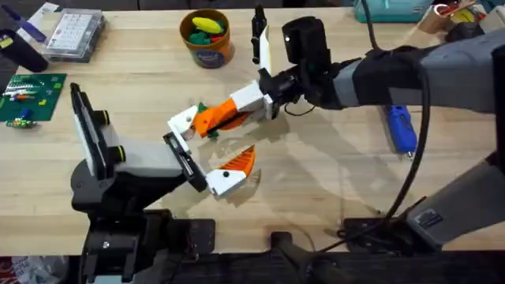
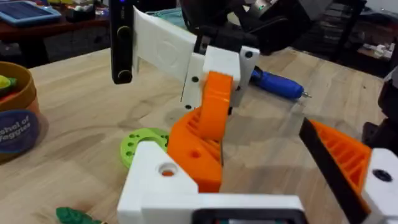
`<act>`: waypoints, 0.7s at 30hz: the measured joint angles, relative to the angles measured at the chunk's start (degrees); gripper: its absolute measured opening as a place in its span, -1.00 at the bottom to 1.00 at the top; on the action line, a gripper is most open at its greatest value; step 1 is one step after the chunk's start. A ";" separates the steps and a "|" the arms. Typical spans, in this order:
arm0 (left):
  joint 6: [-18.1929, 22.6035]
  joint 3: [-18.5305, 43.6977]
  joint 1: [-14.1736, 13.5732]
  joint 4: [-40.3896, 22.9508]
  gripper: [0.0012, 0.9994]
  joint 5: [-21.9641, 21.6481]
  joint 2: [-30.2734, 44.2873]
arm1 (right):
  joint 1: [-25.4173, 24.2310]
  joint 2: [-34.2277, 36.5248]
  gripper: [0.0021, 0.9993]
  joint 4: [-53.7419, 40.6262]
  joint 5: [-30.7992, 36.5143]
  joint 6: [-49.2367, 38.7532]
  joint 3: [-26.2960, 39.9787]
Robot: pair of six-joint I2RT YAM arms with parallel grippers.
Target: Pick up the gripper from the table and insert it into the empty holder that is missing its gripper. Then pick up a screw, insert it into the mounting hole, and use the screwdriver to tighten it. Finally, clean up the table by picking up the vegetable and placing it into the bucket.
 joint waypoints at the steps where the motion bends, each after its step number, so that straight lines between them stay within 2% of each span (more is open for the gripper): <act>1: 0.00 0.00 0.00 0.00 0.98 -0.02 0.01 | 0.00 0.00 -0.97 -0.03 0.07 0.09 0.01; 21: -0.81 0.00 0.15 -0.09 0.98 -0.11 0.02 | -0.39 2.63 -0.97 4.69 -1.19 2.42 0.96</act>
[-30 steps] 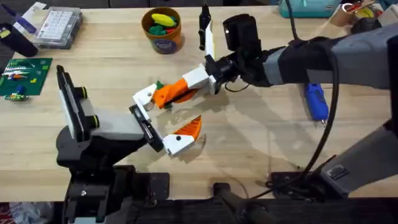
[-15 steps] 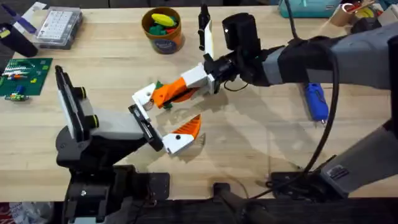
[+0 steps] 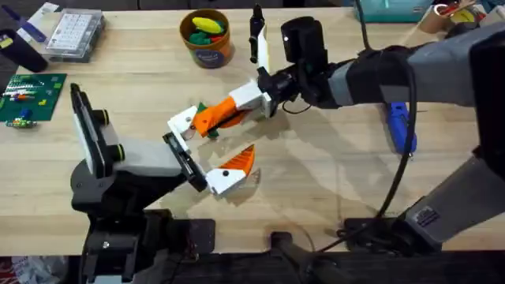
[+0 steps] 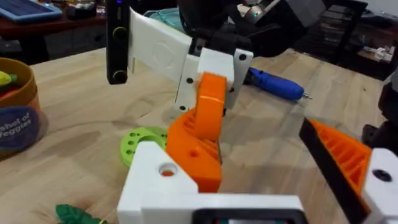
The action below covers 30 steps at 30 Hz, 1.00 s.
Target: Pick up the gripper from the table and insert it into the empty holder that is missing its gripper. Then pick up a screw, insert it into the mounting hole, and use the screwdriver to tighten it. Finally, clean up the table by picking up the vegetable and placing it into the bucket.
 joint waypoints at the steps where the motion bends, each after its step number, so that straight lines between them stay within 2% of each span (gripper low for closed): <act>1: 0.02 0.00 0.00 0.03 0.98 -0.06 -0.02 | -0.01 0.11 -0.97 1.10 -0.01 0.73 0.00; 14: 0.17 0.00 0.02 -0.05 0.98 0.66 0.00 | -0.09 0.63 -0.97 3.27 2.80 5.58 0.94; 30: 0.13 0.00 0.33 -0.05 0.98 0.68 -0.02 | 0.48 0.63 -0.97 3.34 3.53 5.80 0.99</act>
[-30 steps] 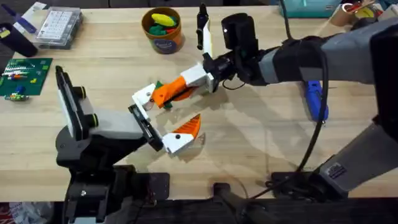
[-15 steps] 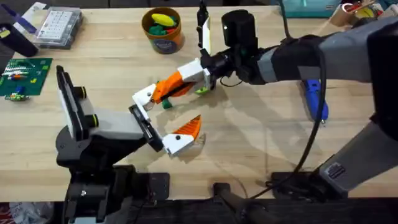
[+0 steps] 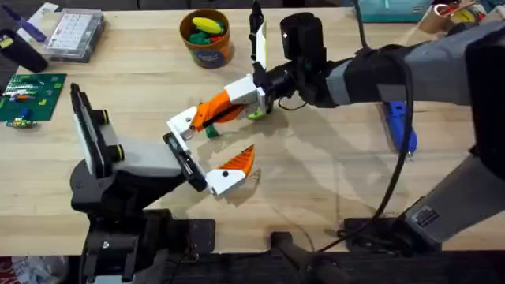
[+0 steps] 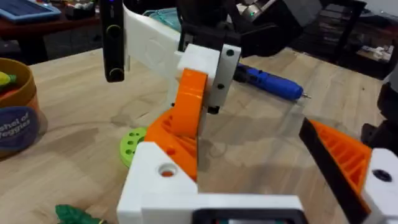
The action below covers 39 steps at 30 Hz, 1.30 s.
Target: Pick up the gripper from the table and insert it into the empty holder that is missing its gripper. Then pick up a screw, insert it into the mounting hole, and use the screwdriver to tighten it. Finally, clean up the table by picking up the vegetable and placing it into the bucket.
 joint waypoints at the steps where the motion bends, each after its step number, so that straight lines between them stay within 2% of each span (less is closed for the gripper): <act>1: 0.00 0.00 0.02 0.00 0.98 -0.06 0.00 | 0.09 0.00 -0.97 0.00 0.15 0.08 0.06; 16: -0.15 0.00 0.81 0.15 0.98 -1.46 0.02 | 1.35 0.00 -0.97 0.72 2.22 0.26 0.83; 21: 0.59 0.04 0.68 0.02 0.98 -0.69 0.00 | 4.48 0.51 -0.97 2.40 2.99 0.34 1.40; 39: 0.74 0.07 0.74 0.00 0.98 -0.37 0.00 | 4.48 0.76 -0.97 1.51 2.42 -4.02 1.90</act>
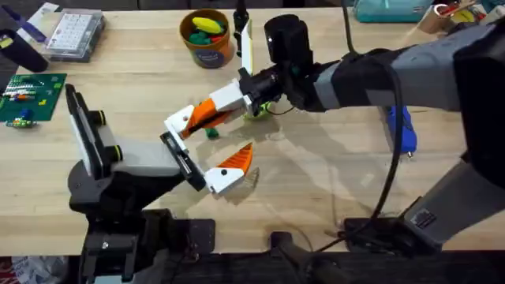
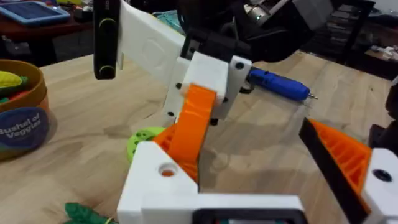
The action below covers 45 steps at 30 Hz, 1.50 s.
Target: Pick up the gripper from the table and insert it into the empty holder that is missing its gripper. Then pick up a screw, insert it into the mounting hole, and use the screwdriver to tighten it. Finally, clean up the table by picking up the vegetable and placing it into the bucket.
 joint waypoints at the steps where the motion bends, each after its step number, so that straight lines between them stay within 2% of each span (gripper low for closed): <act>1: 0.00 0.00 0.00 0.00 0.98 -0.02 0.00 | 0.00 0.00 -0.97 0.00 0.02 -0.02 0.00; 9: 0.00 0.00 0.00 0.00 0.98 0.00 0.00 | 0.00 0.00 -0.98 0.00 0.00 -0.24 0.00; 10: 0.02 0.00 0.00 0.00 0.98 -0.02 0.00 | 0.00 0.00 -0.90 -0.04 0.00 -0.20 0.00; 11: 0.02 0.00 0.00 0.00 0.98 0.10 0.00 | 0.00 0.00 -0.65 -0.06 0.08 -0.26 0.00; 12: 0.02 0.00 -0.06 -0.02 0.98 0.22 0.00 | 0.28 0.04 -0.52 -0.10 -0.16 -0.54 0.00; 14: 0.03 0.02 -0.29 -0.17 0.98 1.49 0.00 | 1.55 0.10 -0.35 -0.01 0.02 -0.87 0.08; 18: 0.16 0.02 -1.30 -0.44 0.98 3.86 0.00 | 3.95 0.11 -0.09 0.06 0.05 -1.30 0.20; 28: 0.17 0.02 -1.31 -0.68 0.98 5.67 0.00 | 3.16 0.11 0.43 0.13 0.09 -1.69 0.28; 30: 0.20 0.02 -1.31 -0.70 0.98 5.86 0.00 | 2.80 0.11 0.61 0.07 0.08 -1.69 0.32; 32: 0.17 0.02 -1.31 -0.74 0.98 6.02 0.01 | 2.37 0.11 0.89 0.12 0.11 -1.74 0.33; 33: 0.19 0.02 -1.31 -0.76 0.98 6.06 0.00 | 2.10 0.11 0.96 0.17 0.09 -1.79 0.34; 45: 0.18 0.02 -1.31 -0.83 0.98 6.25 0.01 | -3.09 0.11 0.99 0.15 0.04 -1.85 0.39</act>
